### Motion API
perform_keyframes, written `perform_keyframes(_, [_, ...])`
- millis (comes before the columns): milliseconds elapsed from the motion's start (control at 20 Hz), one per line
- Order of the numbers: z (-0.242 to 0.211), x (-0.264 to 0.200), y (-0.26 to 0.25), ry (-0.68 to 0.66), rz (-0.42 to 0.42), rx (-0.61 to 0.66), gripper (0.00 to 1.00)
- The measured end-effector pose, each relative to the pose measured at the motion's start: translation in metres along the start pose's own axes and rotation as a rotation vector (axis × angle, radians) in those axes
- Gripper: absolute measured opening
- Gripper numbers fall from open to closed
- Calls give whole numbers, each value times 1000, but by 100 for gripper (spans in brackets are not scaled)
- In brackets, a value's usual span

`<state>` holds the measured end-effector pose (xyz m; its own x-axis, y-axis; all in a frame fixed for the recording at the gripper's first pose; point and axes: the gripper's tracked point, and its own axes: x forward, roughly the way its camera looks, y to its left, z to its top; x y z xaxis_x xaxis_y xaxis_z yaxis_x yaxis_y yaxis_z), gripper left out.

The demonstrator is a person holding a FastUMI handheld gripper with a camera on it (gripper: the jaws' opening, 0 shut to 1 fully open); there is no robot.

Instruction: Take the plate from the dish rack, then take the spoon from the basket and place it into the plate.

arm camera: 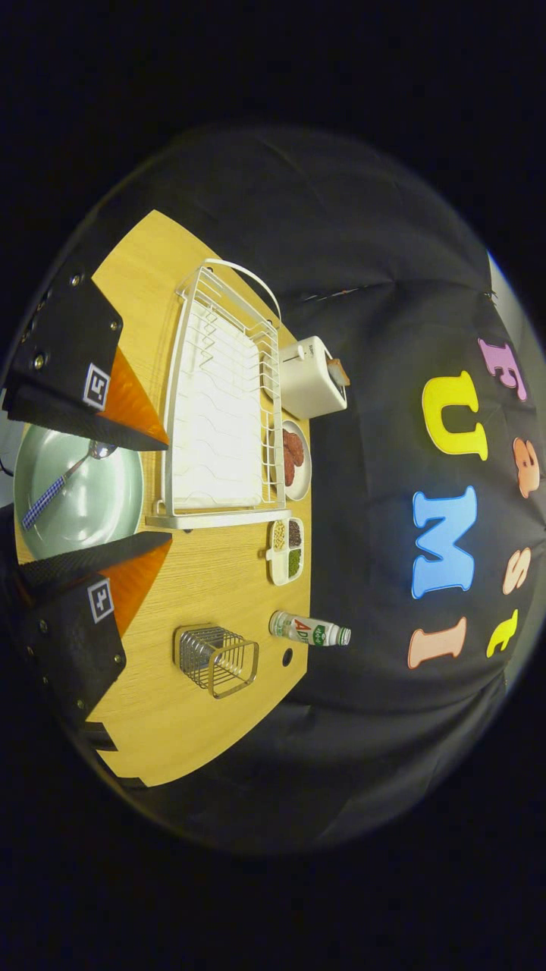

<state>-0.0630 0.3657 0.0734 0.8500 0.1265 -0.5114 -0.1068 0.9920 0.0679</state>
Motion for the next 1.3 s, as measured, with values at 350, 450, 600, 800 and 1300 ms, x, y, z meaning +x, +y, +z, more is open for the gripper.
perform_keyframes(350, [6,2,-7,-11,-16,7,66])
perform_keyframes(450, [7,0,-11,-14,-26,10,82])
perform_keyframes(600, [11,6,-15,-12,-32,17,96])
perform_keyframes(800, [12,12,-17,-8,-17,57,96])
perform_keyframes(1300, [163,-43,-36,-415,-60,-84,96])
